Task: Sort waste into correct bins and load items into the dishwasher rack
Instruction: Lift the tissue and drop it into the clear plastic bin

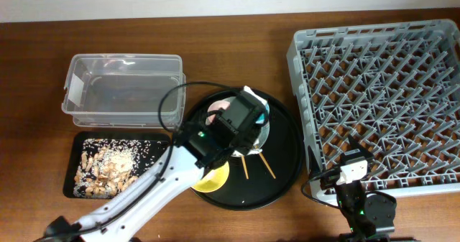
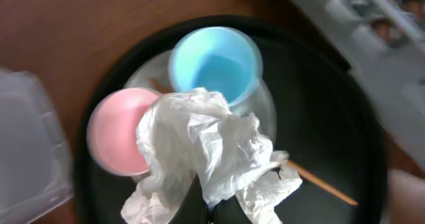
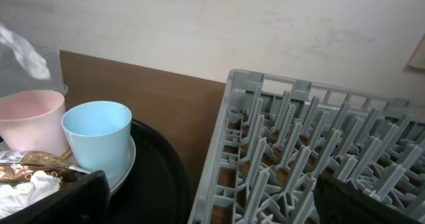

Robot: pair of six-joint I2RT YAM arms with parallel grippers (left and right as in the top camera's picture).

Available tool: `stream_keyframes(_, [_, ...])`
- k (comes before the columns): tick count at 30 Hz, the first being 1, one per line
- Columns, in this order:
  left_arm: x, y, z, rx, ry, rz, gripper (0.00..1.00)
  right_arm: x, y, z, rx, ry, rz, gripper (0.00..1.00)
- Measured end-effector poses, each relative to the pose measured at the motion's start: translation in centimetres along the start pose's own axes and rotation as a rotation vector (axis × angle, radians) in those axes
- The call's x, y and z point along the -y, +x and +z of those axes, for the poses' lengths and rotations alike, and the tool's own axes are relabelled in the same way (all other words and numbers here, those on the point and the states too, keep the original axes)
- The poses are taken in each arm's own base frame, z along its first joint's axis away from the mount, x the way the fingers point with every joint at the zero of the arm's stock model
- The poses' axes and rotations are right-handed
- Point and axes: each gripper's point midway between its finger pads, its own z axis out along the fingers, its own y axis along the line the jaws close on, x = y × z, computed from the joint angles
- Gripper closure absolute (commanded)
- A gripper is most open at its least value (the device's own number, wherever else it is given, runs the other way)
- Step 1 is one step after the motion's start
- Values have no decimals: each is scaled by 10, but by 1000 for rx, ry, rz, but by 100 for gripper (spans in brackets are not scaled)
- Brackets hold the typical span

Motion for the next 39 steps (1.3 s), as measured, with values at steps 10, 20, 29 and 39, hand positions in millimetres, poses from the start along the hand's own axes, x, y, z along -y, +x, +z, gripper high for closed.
stream_keyframes(10, [-192, -9, -15, 120, -366, -447, 91, 0, 0, 0, 0, 0, 0, 1])
stream_keyframes(20, [-284, 32, 50, 54, -453, -644, 26, 0, 0, 0, 0, 0, 0, 1])
stream_keyframes(29, [-214, 29, 31, -20, -182, -611, 73, 0, 0, 0, 0, 0, 0, 1])
stream_keyframes(39, [-14, 29, -8, -157, 259, -293, 66, 0, 0, 0, 0, 0, 0, 2])
